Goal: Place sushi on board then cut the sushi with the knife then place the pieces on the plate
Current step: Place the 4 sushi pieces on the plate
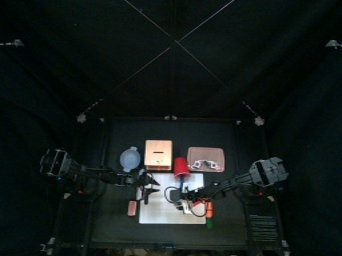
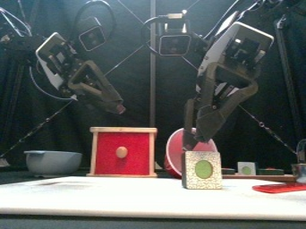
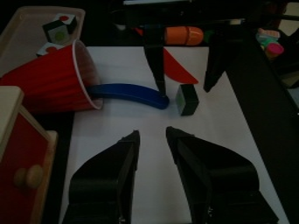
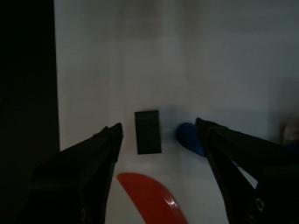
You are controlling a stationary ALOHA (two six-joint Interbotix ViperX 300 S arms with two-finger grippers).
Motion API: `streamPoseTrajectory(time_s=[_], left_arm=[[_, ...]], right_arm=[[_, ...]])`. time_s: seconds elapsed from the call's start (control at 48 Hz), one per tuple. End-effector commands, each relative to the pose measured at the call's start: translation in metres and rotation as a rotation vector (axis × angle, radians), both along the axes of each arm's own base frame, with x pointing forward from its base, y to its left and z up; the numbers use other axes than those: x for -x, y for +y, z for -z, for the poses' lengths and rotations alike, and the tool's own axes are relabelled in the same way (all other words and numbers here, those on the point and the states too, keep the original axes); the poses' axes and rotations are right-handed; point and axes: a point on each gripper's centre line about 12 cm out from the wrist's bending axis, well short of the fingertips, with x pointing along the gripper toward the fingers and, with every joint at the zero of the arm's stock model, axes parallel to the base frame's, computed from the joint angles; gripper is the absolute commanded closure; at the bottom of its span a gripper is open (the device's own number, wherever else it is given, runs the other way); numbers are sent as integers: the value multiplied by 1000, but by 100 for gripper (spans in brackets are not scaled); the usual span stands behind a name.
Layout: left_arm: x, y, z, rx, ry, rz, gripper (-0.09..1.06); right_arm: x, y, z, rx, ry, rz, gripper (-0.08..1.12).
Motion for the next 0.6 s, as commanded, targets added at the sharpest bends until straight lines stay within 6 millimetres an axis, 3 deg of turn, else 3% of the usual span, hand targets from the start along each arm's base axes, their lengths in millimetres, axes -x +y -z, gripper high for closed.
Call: streamPoseTrajectory(time_s=[0.021,0.188,0.375,0.479,0.604], left_arm=[[-2,1,-8,5,-29,-5,24],[9,2,-9,6,2,-3,24],[38,10,-34,16,25,-20,24],[66,18,-46,20,100,-36,24],[110,25,-54,31,206,-56,25]], right_arm=[[-6,4,-13,-5,-31,-7,8],[-2,0,-26,11,-32,-5,8],[18,-18,-58,77,-54,-6,8],[32,-41,-67,110,-70,30,8],[54,-65,-64,121,-58,86,8]])
